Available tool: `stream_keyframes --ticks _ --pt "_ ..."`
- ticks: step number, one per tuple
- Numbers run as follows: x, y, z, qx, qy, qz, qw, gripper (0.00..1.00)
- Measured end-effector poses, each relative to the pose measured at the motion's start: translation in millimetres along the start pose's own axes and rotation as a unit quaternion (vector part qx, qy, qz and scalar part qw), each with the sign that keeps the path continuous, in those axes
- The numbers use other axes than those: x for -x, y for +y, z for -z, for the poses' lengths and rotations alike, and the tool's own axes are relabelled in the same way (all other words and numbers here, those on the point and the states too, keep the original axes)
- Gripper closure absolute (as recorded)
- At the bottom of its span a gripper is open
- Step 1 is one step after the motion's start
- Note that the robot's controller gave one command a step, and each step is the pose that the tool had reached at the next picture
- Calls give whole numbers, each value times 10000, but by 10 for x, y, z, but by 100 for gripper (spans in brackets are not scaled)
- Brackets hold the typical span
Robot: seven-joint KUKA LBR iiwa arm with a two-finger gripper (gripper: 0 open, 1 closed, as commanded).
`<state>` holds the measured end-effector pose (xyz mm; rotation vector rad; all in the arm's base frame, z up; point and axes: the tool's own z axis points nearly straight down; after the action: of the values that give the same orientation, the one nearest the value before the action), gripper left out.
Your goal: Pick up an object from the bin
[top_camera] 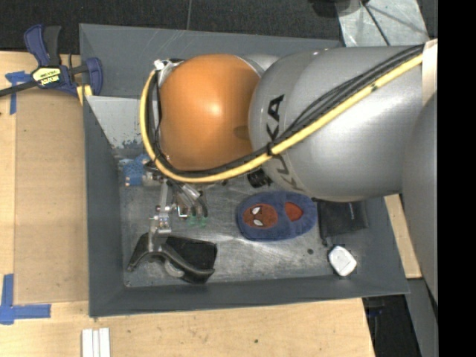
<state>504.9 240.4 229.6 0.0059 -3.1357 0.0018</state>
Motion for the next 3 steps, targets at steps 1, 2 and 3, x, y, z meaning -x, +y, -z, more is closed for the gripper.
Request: stream_keyframes --ticks 1,2,3 --pt "-182 -120 -1460 11 -70 1636 9865 0" --pt "-147 -497 -1290 0 -35 1100 9939 0" --pt "-188 -259 -1290 16 -48 -151 9999 0"
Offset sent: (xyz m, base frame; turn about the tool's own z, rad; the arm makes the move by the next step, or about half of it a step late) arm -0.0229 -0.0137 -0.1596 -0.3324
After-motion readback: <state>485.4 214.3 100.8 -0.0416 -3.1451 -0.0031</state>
